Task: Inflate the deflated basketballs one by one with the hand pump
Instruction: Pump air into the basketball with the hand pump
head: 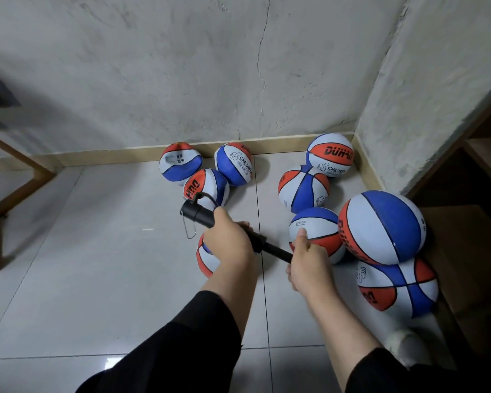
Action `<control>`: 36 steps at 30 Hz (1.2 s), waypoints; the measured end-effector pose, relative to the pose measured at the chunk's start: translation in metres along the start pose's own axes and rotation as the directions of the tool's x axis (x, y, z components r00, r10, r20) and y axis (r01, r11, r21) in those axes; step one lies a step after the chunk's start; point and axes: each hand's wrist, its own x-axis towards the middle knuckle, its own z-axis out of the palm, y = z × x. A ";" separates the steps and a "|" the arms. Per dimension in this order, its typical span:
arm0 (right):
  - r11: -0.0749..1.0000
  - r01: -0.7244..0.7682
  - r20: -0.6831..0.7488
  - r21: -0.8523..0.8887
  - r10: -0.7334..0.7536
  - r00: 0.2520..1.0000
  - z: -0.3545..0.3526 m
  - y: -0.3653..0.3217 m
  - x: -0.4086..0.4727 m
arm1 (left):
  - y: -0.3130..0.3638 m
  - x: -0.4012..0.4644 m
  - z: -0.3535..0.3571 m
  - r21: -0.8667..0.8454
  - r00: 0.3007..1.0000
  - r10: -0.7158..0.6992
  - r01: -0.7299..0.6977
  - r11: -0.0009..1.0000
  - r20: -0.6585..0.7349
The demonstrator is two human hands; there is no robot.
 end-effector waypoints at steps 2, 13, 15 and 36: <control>1.000 0.022 0.019 -0.013 -0.022 1.000 0.006 -0.005 -0.002 | -0.008 -0.006 0.003 0.037 1.000 0.000 0.000 0.999 -0.003; 0.999 -0.027 0.081 0.022 0.025 0.996 0.001 -0.007 0.000 | 0.003 -0.001 -0.001 0.036 0.998 0.054 -0.055 0.998 0.012; 0.999 -0.018 0.049 0.030 0.017 0.999 -0.006 0.002 0.006 | 0.016 0.012 -0.004 -0.013 0.997 0.065 -0.065 0.998 -0.030; 1.000 0.028 0.022 -0.006 -0.028 0.999 0.010 -0.014 -0.001 | -0.011 -0.011 0.008 0.037 0.999 0.002 -0.003 0.999 0.041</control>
